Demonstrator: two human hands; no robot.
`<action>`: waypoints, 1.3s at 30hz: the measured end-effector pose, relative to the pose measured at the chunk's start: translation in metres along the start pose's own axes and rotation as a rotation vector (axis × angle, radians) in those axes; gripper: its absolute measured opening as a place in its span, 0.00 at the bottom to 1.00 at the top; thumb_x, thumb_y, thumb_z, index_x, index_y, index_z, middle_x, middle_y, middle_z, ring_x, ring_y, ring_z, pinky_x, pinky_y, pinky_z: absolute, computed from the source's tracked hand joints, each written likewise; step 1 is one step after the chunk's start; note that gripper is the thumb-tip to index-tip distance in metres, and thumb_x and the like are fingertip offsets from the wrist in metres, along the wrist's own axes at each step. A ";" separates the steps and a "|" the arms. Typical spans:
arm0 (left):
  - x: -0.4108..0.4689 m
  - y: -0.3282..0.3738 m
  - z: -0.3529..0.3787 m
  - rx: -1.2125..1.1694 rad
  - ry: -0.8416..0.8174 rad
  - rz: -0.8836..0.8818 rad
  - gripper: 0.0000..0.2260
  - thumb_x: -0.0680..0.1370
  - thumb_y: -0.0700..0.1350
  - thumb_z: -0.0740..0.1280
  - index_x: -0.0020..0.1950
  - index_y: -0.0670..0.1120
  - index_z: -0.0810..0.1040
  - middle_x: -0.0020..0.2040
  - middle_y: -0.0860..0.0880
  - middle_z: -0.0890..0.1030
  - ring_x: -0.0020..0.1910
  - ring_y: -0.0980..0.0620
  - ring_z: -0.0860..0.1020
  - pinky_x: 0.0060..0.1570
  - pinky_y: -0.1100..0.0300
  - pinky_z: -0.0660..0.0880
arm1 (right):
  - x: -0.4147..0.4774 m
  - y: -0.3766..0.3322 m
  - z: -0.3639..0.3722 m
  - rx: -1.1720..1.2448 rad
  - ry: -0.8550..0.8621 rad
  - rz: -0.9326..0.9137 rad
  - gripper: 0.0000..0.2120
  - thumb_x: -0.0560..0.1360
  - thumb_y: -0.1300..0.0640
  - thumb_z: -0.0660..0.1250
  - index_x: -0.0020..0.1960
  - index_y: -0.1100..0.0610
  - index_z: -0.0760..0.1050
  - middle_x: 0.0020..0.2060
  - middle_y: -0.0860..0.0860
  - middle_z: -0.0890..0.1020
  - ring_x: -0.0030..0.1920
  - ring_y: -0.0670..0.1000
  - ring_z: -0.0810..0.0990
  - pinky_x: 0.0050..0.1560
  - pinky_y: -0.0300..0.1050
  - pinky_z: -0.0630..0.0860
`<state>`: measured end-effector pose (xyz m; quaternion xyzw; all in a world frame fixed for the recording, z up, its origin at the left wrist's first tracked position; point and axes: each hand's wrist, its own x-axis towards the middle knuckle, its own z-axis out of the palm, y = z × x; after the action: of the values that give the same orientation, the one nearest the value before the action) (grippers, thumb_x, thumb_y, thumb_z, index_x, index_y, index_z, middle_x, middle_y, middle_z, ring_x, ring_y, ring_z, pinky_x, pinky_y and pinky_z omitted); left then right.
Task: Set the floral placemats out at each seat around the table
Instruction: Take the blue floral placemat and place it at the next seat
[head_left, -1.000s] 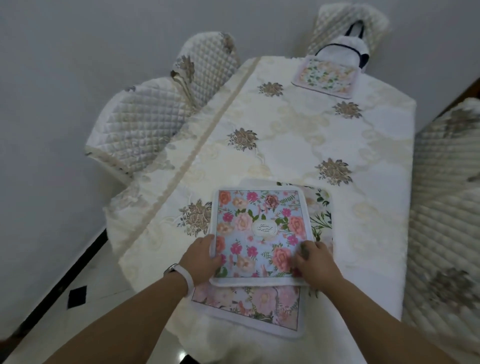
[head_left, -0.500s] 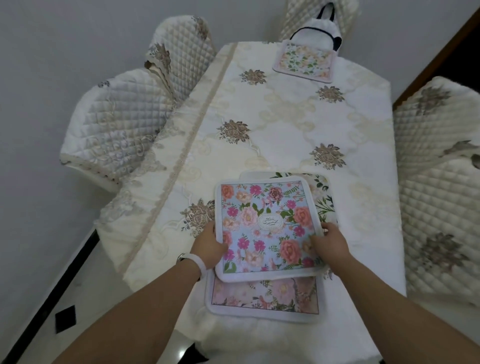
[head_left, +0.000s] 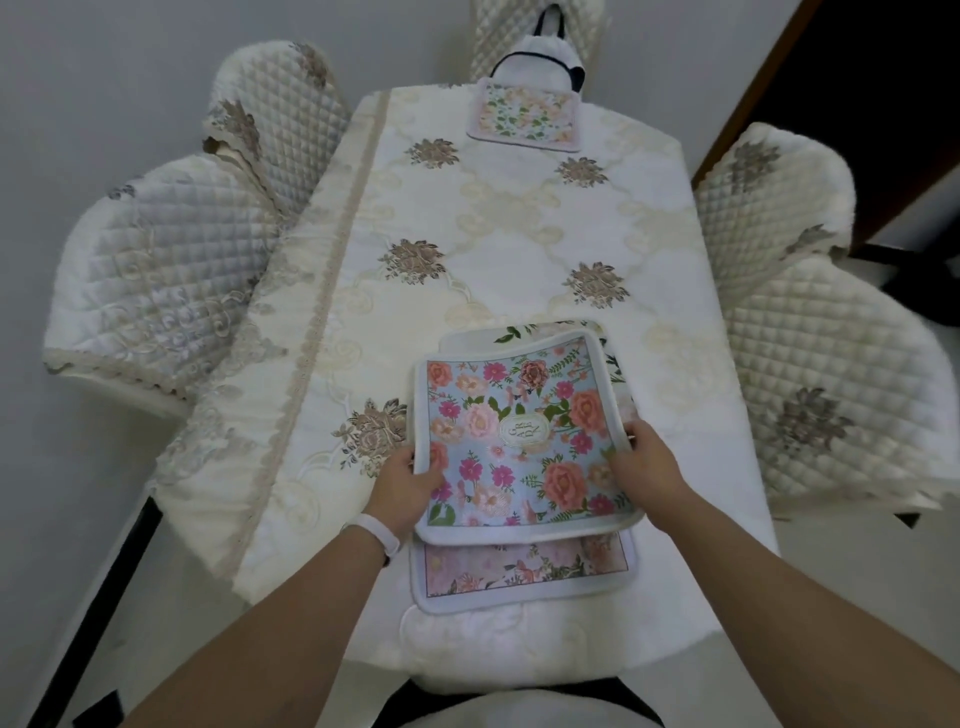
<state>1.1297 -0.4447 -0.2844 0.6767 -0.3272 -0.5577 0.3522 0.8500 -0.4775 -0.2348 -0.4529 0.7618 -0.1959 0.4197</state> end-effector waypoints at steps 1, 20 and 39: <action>-0.001 0.002 0.003 -0.006 -0.011 0.004 0.08 0.76 0.34 0.66 0.43 0.47 0.77 0.38 0.45 0.78 0.36 0.46 0.77 0.35 0.57 0.79 | -0.003 0.000 -0.005 0.007 0.016 0.000 0.08 0.78 0.61 0.61 0.56 0.54 0.71 0.43 0.48 0.78 0.41 0.46 0.78 0.33 0.40 0.72; -0.048 0.070 0.155 0.027 -0.197 0.101 0.08 0.75 0.36 0.68 0.51 0.45 0.74 0.49 0.37 0.81 0.45 0.34 0.81 0.46 0.36 0.79 | -0.042 0.094 -0.152 0.270 0.287 0.061 0.07 0.77 0.61 0.62 0.54 0.53 0.72 0.44 0.50 0.80 0.42 0.50 0.80 0.37 0.46 0.78; -0.183 0.094 0.532 0.084 -0.429 0.093 0.11 0.76 0.31 0.64 0.57 0.39 0.71 0.49 0.39 0.83 0.42 0.40 0.84 0.38 0.48 0.81 | -0.088 0.333 -0.449 0.332 0.539 0.095 0.13 0.75 0.64 0.59 0.55 0.50 0.70 0.43 0.48 0.81 0.40 0.51 0.82 0.42 0.53 0.82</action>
<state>0.5705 -0.4013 -0.1784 0.5408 -0.4482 -0.6581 0.2712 0.3291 -0.2678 -0.1635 -0.2739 0.8234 -0.4108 0.2797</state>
